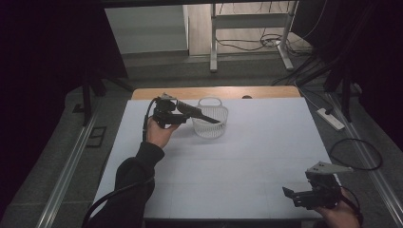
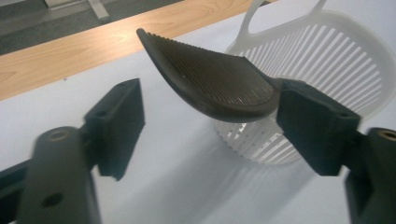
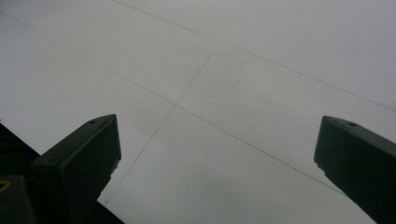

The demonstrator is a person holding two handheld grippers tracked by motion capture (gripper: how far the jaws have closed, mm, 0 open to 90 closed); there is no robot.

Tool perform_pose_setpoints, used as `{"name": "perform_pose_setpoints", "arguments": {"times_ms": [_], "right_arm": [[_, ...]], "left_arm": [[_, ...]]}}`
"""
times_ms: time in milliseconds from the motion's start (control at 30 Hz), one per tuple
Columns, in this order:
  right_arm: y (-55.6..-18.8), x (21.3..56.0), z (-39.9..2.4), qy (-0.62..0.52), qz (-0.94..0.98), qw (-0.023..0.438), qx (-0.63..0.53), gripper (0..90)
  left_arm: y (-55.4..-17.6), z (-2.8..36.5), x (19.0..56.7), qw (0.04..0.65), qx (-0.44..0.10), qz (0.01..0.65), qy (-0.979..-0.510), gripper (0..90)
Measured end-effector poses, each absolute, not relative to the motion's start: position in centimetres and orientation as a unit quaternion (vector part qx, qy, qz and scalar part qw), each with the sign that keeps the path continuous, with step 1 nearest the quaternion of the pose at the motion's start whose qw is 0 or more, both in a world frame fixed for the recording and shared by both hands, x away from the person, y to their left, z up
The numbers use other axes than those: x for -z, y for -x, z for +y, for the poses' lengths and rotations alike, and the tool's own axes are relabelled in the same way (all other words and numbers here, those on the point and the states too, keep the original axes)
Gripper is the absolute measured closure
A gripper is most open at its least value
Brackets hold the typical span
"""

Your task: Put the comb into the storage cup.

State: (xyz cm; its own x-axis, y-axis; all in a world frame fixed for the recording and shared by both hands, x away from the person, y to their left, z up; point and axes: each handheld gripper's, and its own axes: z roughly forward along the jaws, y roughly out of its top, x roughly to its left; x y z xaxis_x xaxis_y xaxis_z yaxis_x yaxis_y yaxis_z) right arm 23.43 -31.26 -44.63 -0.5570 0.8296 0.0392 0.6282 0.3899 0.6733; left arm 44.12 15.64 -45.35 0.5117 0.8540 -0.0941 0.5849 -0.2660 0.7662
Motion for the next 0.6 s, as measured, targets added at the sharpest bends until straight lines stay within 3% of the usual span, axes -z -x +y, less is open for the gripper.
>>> {"name": "perform_pose_setpoints", "arguments": {"times_ms": [233, 600], "right_arm": [[-23.4, 44.6, -31.2, -0.445, 0.819, 0.154, -0.327, 0.8], [-23.4, 44.6, -31.3, -0.446, 0.818, 0.155, -0.328, 0.4]], "left_arm": [[-43.7, 15.7, 45.3, 0.387, -0.183, 0.454, -0.782, 3.4], [-43.3, 16.7, 45.4, 0.4, -0.152, 0.453, -0.782, 0.0]]}}
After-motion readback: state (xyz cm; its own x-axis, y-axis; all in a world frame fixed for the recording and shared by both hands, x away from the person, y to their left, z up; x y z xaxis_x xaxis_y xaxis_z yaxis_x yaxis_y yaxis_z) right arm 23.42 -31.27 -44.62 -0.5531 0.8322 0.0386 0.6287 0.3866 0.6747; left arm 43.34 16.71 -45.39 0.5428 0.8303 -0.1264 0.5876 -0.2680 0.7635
